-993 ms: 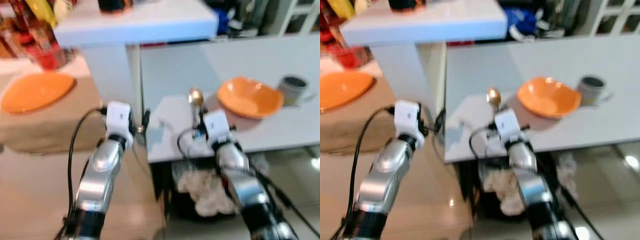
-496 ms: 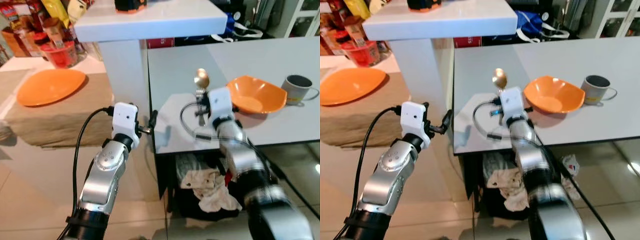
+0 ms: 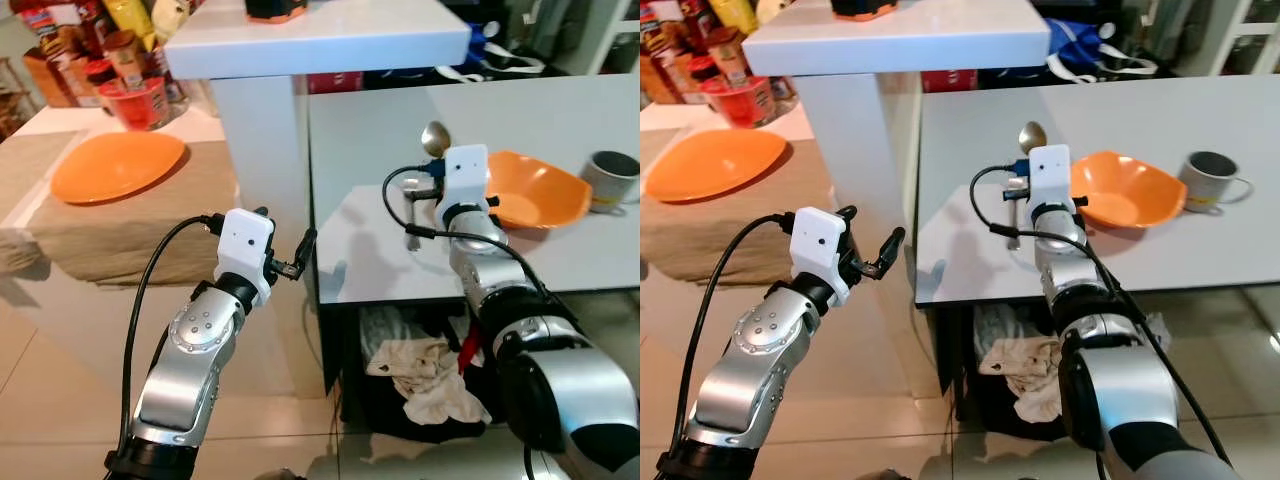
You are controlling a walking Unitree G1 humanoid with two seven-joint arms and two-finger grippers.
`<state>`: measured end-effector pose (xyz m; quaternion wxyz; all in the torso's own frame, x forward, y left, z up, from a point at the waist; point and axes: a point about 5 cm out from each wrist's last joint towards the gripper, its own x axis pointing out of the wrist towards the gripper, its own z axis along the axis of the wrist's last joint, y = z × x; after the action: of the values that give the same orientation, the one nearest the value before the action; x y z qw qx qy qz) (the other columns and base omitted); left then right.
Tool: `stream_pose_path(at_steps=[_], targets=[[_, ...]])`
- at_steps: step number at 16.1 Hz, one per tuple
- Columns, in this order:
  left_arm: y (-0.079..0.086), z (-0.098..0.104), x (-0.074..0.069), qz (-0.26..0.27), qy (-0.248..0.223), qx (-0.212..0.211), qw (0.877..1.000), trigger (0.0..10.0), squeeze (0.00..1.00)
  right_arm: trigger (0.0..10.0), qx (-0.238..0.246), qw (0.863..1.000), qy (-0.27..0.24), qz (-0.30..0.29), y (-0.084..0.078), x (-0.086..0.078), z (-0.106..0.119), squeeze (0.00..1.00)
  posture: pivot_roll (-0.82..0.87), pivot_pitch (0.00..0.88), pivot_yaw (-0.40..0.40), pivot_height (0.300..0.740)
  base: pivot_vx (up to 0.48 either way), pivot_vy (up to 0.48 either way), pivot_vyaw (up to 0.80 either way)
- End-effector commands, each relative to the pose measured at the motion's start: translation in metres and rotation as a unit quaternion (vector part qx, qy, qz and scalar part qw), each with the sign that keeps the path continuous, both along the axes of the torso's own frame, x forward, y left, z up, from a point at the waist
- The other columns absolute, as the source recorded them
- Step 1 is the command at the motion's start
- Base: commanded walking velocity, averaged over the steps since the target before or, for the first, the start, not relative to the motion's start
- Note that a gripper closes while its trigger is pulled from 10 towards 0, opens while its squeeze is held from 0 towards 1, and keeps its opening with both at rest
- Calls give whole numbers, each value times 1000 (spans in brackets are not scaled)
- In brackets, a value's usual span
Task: Setting the table
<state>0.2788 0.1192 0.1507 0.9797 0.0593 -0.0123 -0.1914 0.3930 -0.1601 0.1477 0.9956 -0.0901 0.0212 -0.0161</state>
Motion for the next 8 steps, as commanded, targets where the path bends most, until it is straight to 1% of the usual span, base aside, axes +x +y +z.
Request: stream_pose_path(at_steps=[1, 2, 3, 4, 8], targets=[[4, 3, -2, 4, -1, 7, 1000, 10000, 0, 0, 4, 1000, -8, 0, 3, 4, 7, 0, 63, 0, 94, 736, 0, 0, 0], [5, 4, -3, 5, -1, 8, 1000, 10000, 0, 0, 4, 1000, -6, -1, 3, 4, 7, 0, 66, 0, 93, 736, 0, 0, 0], [4, 6, -6, 3, -1, 5, 1000, 10000, 0, 0, 12, 1000, 6, -9, 0, 4, 3, 0, 79, 0, 88, 736, 0, 0, 0], [4, 7, -7, 3, -2, 4, 1000, 10000, 0, 0, 15, 1000, 11, -13, -1, 4, 2, 0, 82, 0, 88, 736, 292, 0, 0], [4, 8, -13, -4, 2, 9, 1000, 10000, 0, 0, 17, 999, 26, -22, -3, 3, -3, 0, 101, 0, 86, 736, 480, 0, 0]])
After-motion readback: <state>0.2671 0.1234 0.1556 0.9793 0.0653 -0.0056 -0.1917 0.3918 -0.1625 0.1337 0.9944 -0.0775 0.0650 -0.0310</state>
